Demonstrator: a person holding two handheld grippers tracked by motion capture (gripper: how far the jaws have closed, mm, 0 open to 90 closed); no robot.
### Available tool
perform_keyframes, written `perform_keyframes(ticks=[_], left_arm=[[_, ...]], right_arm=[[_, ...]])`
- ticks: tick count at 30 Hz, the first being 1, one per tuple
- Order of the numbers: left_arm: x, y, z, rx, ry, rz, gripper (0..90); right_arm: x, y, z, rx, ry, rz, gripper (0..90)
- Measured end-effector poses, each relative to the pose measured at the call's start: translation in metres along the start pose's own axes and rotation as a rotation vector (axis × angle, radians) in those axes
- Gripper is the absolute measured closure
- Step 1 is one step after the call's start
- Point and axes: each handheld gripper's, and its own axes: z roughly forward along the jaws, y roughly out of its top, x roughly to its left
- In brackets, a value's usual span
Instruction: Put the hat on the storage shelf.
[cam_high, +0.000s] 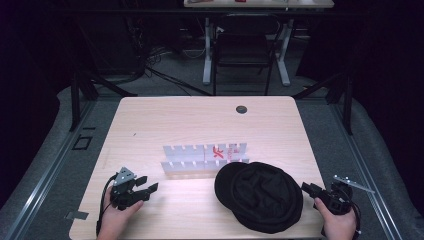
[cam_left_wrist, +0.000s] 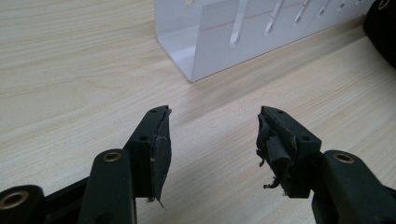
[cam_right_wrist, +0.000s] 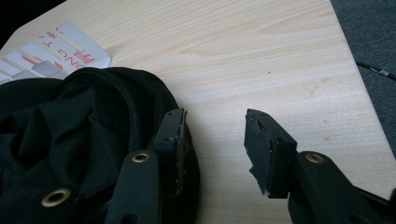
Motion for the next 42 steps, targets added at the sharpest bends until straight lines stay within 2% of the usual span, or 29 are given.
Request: perform_keyframes(ticks=[7, 9, 14, 15, 17, 18, 21, 22, 24, 28, 29, 31, 33, 35, 38, 39, 42], left_arm=[[0.000, 0.000, 0.000, 0.004, -0.003, -0.005, 44.5], [0.000, 0.001, 0.000, 0.002, -0.002, -0.005, 44.5], [0.000, 0.001, 0.001, 0.001, -0.002, -0.007, 44.5], [-0.001, 0.001, 0.001, -0.003, 0.004, -0.008, 44.4], [-0.001, 0.001, -0.001, 0.002, 0.004, -0.006, 44.2], [-0.001, 0.001, -0.001, -0.012, 0.005, -0.010, 44.2], [-0.002, 0.001, -0.002, -0.016, 0.004, -0.020, 44.2], [-0.002, 0.001, -0.003, -0.020, 0.003, -0.022, 44.2], [-0.002, 0.000, -0.003, -0.021, 0.004, -0.021, 44.2], [-0.003, 0.001, -0.004, -0.010, 0.001, -0.018, 44.2], [-0.003, 0.000, -0.003, -0.022, 0.003, -0.018, 44.2], [-0.004, 0.000, -0.003, -0.019, 0.002, -0.010, 44.2], [-0.005, 0.000, -0.003, -0.017, 0.001, -0.008, 44.2], [-0.006, 0.000, -0.003, -0.017, 0.002, -0.007, 44.2], [-0.007, 0.000, -0.002, -0.008, -0.001, -0.001, 44.3], [-0.007, 0.000, -0.002, -0.010, -0.001, 0.001, 44.2], [-0.007, 0.000, -0.002, 0.001, -0.003, 0.010, 44.2]], right_arm=[[0.003, 0.001, -0.002, -0.009, -0.012, 0.006, 58.6], [0.004, 0.002, -0.004, 0.004, -0.024, -0.011, 59.0], [0.006, 0.001, -0.004, 0.001, -0.035, -0.014, 59.4], [0.005, 0.002, -0.006, 0.019, -0.048, -0.023, 59.6], [0.006, 0.002, -0.007, 0.026, -0.054, -0.011, 60.6], [0.007, 0.002, -0.007, 0.020, -0.054, -0.009, 61.0], [0.011, 0.005, -0.009, 0.030, -0.090, -0.037, 62.6], [0.011, 0.005, -0.009, 0.018, -0.085, -0.034, 63.0], [0.012, 0.007, -0.010, 0.033, -0.074, -0.033, 63.1], [0.013, 0.012, -0.011, 0.067, -0.083, -0.020, 65.4], [0.014, 0.013, -0.010, 0.057, -0.080, -0.006, 65.6], [0.015, 0.016, -0.012, 0.076, -0.065, 0.016, 65.6], [0.018, 0.018, -0.014, 0.095, -0.058, 0.014, 66.1], [0.022, 0.020, -0.015, 0.122, -0.064, 0.028, 67.1], [0.028, 0.024, -0.019, 0.186, -0.087, 0.011, 67.3], [0.031, 0.025, -0.019, 0.193, -0.095, 0.014, 67.1], [0.036, 0.029, -0.024, 0.257, -0.119, -0.020, 65.3]])
